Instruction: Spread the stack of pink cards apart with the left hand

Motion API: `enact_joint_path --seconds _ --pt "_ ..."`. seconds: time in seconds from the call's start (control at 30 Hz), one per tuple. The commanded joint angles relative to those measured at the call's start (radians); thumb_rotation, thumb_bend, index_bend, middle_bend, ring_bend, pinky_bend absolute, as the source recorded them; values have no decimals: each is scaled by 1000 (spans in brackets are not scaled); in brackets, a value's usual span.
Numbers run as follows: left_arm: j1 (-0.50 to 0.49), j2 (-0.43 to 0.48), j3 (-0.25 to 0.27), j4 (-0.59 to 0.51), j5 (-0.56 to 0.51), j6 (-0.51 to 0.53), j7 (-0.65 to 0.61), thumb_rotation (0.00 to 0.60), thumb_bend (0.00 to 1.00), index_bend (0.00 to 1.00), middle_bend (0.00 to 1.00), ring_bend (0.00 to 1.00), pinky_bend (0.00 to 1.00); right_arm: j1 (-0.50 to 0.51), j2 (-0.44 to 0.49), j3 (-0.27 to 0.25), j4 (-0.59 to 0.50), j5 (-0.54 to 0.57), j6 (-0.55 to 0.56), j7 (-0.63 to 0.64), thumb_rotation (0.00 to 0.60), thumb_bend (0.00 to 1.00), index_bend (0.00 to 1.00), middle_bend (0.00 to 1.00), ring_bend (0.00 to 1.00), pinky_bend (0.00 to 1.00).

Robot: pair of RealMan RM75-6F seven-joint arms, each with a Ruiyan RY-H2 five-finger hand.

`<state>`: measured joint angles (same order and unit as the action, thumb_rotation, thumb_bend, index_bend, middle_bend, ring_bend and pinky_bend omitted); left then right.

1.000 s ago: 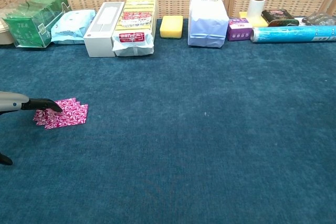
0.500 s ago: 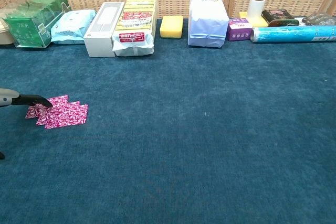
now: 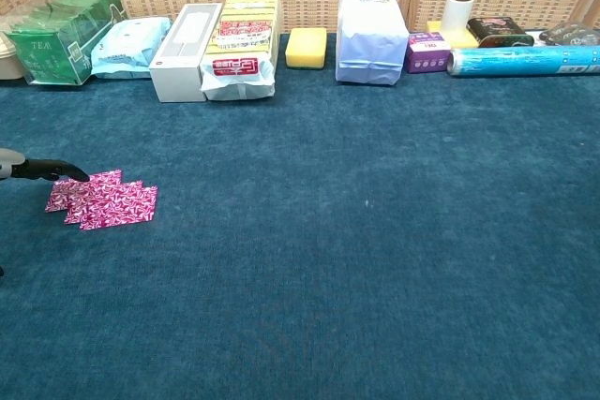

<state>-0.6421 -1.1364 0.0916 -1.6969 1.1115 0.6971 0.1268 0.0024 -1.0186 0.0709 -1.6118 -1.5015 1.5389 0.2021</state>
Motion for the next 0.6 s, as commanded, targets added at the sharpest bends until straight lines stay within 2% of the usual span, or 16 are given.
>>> enact_joint_path --seconds 0.03,0.37,0.6 --pt "7 11 -1 -20 30 8 -12 600 6 0 0 0 32 0 -1 0 1 -1 0 1 600 0 81 0 0 0" --pt "-12 -44 -1 22 3 -34 6 600 5 0 0 0 32 -1 2 2 3 3 2 7 600 0 81 0 0 0" --pt "-12 -49 -4 46 -19 -36 1 600 6 0 0 0 42 1 0 2 4 3 -2 4 600 0 81 0 0 0"
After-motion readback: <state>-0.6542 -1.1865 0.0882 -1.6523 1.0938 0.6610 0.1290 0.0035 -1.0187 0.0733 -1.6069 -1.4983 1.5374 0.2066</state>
